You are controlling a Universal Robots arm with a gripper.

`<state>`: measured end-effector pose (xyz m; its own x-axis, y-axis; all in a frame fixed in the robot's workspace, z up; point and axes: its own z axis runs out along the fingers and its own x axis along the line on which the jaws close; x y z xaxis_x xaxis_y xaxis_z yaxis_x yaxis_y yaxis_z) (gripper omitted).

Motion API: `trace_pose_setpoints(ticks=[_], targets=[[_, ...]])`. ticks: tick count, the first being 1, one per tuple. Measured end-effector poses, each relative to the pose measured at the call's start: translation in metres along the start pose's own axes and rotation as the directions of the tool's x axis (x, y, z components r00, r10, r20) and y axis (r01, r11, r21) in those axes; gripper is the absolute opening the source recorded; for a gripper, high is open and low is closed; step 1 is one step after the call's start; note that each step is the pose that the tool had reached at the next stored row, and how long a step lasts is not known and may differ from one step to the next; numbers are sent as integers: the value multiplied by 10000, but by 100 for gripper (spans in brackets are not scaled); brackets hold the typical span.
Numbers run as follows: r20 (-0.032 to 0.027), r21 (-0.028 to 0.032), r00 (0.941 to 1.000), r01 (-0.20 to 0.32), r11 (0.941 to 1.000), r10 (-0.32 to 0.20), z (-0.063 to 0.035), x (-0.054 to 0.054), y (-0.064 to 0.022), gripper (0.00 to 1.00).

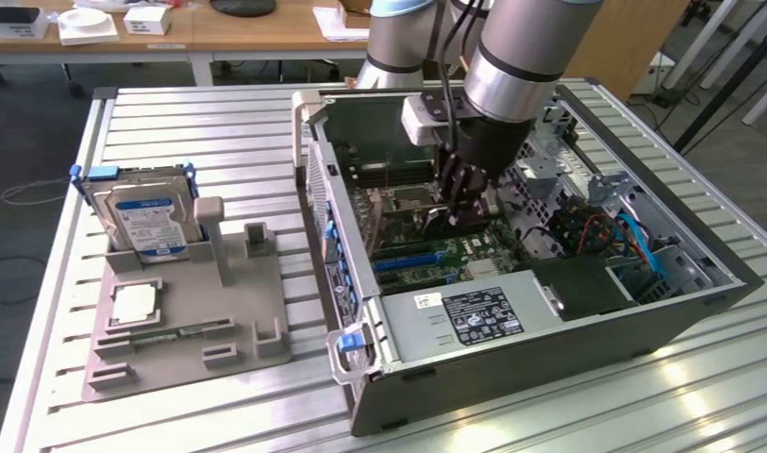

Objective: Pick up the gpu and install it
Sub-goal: 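Insert the gpu into the slot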

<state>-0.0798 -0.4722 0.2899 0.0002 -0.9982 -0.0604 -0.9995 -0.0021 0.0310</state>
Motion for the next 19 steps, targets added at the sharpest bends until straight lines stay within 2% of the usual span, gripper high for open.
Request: trace_pose_setpoints(ticks=[12, 19], targets=[[1, 8, 10000, 2, 10000, -2, 8, 1, 22, 27], [2, 8, 10000, 1, 10000, -1, 82, 5, 22, 27]])
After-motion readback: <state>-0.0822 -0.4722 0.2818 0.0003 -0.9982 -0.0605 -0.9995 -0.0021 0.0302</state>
